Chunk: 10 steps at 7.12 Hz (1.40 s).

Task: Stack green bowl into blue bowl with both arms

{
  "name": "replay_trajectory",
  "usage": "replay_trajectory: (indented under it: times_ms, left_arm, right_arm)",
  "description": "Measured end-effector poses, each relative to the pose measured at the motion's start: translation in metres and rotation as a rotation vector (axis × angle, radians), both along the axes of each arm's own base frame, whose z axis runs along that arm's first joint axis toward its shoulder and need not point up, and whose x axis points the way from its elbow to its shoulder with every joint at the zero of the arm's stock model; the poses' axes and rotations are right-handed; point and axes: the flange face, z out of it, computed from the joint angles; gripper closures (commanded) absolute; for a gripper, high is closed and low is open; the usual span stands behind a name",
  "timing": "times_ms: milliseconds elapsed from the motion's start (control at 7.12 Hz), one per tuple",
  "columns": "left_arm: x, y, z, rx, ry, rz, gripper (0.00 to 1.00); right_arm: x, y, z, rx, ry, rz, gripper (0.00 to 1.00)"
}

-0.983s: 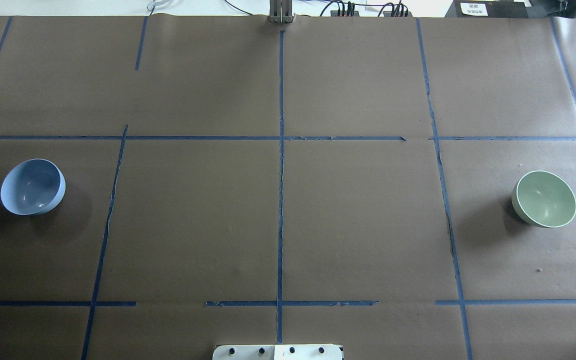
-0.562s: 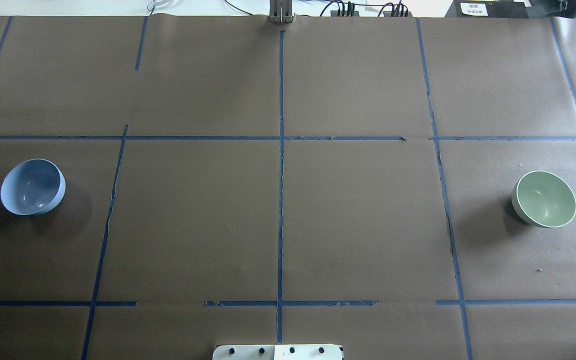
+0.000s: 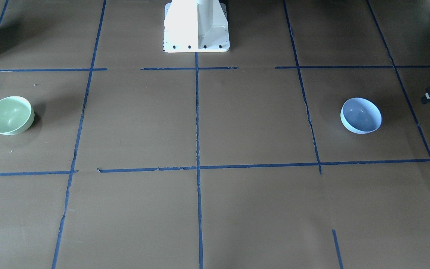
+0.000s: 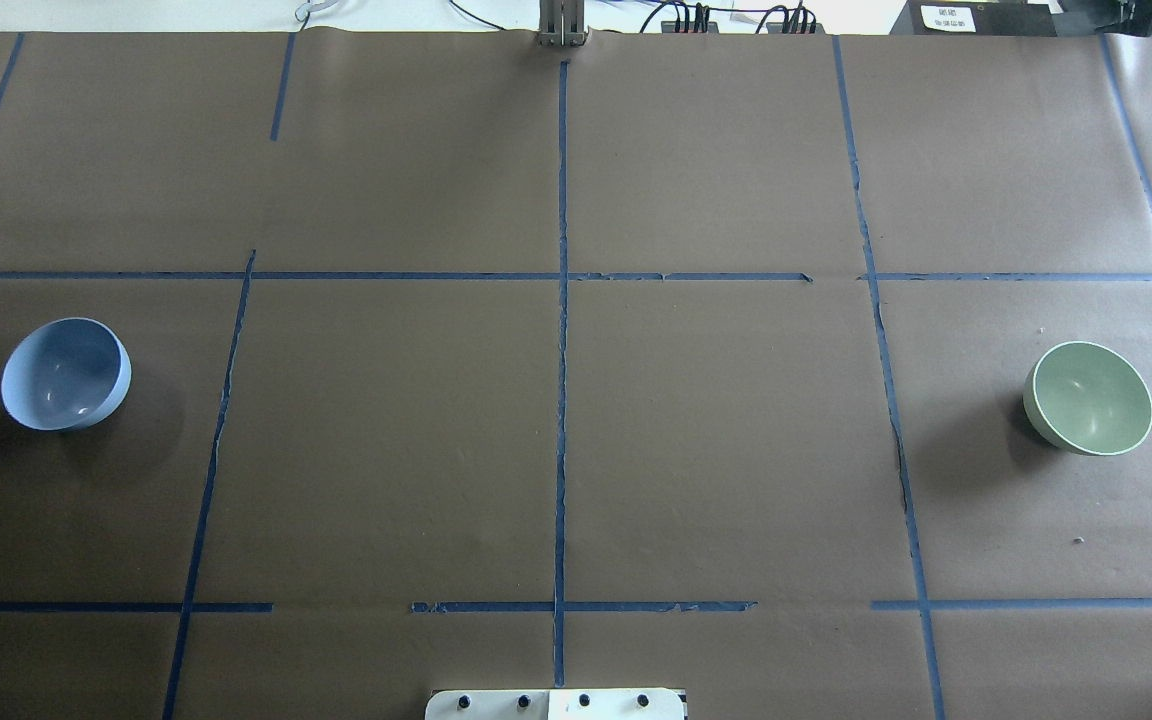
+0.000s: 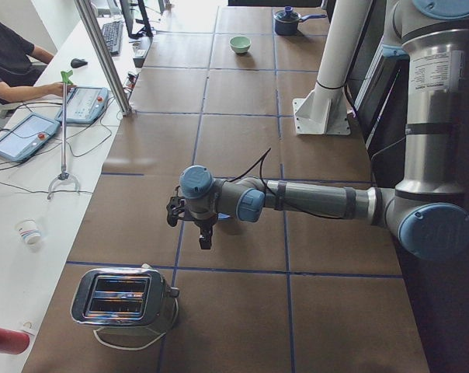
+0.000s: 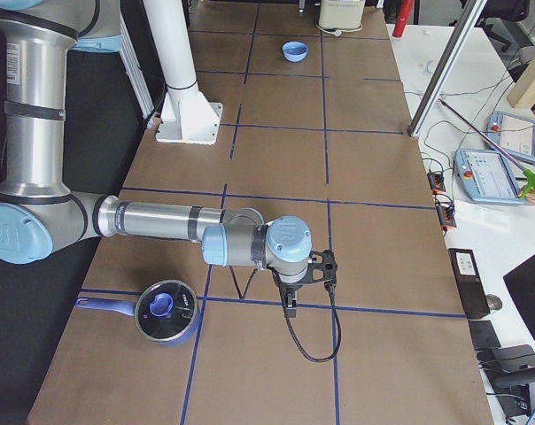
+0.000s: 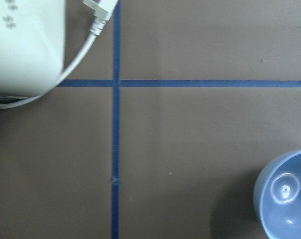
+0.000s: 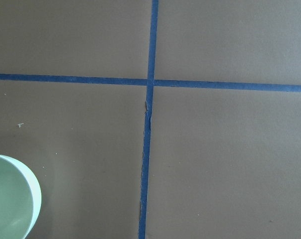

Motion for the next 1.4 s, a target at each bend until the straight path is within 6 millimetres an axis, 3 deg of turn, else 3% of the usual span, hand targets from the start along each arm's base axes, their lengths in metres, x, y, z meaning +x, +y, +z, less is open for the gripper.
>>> replay_trajectory:
  times_ms: [421, 562, 843, 983, 1124, 1405]
  left_arm:
    - [0.094, 0.021, 0.008, -0.022, 0.023, -0.062, 0.01]
    - [0.115, 0.025, 0.007, -0.022, 0.015, -0.065, 0.08]
    - [0.134, 0.027, 0.008, -0.023, 0.007, -0.055, 0.65]
    - [0.138, 0.028, 0.009, -0.025, 0.005, -0.050, 0.86]
    - [0.139, 0.029, 0.008, -0.024, 0.007, -0.049, 0.96]
    - [0.137, 0.031, 0.005, -0.032, 0.013, -0.054, 1.00]
  right_arm:
    - [0.000, 0.000, -0.001, 0.001, 0.001, 0.000, 0.00]
    - [0.000, -0.001, -0.001, 0.002, 0.001, 0.000, 0.00]
    - [0.000, -0.002, -0.002, 0.005, 0.002, 0.000, 0.00]
    - [0.000, -0.003, -0.003, 0.007, 0.001, 0.000, 0.00]
    - [0.000, -0.004, -0.004, 0.009, 0.001, 0.000, 0.00]
    - [0.000, -0.005, -0.007, 0.014, 0.001, 0.000, 0.00]
